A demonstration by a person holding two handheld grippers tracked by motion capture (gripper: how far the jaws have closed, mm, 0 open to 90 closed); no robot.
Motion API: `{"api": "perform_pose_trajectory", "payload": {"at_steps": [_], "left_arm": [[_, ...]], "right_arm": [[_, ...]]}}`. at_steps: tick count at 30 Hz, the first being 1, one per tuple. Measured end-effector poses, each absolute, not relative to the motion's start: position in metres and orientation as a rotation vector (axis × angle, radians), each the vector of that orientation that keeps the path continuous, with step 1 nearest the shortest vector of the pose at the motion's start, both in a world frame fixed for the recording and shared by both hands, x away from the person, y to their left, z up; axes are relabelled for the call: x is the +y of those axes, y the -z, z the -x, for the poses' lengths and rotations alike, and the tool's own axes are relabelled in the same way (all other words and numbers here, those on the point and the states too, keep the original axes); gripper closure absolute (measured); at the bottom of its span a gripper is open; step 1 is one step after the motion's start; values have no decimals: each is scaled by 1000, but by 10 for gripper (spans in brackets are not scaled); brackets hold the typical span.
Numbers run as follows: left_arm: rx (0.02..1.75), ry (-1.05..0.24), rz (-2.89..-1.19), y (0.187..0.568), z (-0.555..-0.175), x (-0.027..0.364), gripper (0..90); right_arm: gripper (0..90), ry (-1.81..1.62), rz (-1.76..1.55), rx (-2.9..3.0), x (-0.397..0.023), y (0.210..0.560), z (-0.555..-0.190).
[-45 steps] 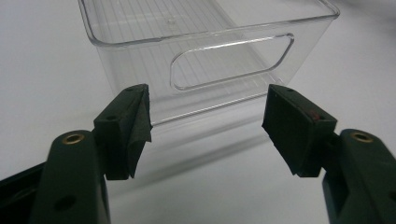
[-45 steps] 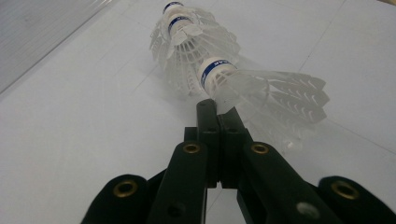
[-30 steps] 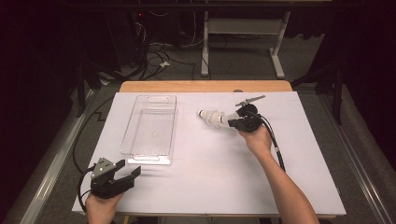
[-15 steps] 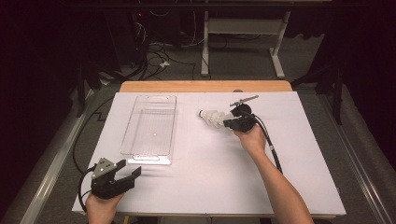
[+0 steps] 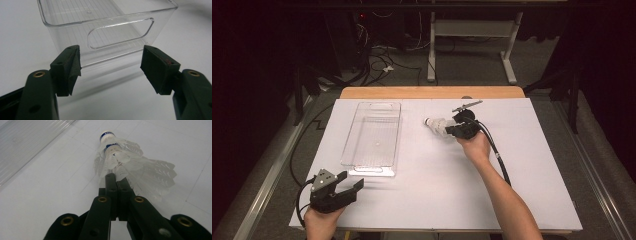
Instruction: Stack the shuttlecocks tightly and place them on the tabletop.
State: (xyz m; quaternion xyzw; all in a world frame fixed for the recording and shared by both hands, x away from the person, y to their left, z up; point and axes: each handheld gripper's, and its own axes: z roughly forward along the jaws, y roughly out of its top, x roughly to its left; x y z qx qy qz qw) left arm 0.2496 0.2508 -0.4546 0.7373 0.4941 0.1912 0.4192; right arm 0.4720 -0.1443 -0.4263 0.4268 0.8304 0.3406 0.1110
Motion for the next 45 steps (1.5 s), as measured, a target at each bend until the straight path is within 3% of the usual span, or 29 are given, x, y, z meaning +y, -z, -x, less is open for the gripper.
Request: {"api": "perform_pose_trajectory", "payload": {"at_steps": [26, 36, 45], "left_arm": [[1232, -480, -1852, 454, -249, 250, 329], [1231, -481, -1851, 454, -248, 250, 329], [1227, -482, -1856, 454, -248, 250, 329]], "right_arm": [[896, -1039, -1278, 2394, -139, 434, -474], [806, -1024, -1305, 2409, -142, 435, -473], [655, -1027, -1326, 2393, -143, 435, -471]]}}
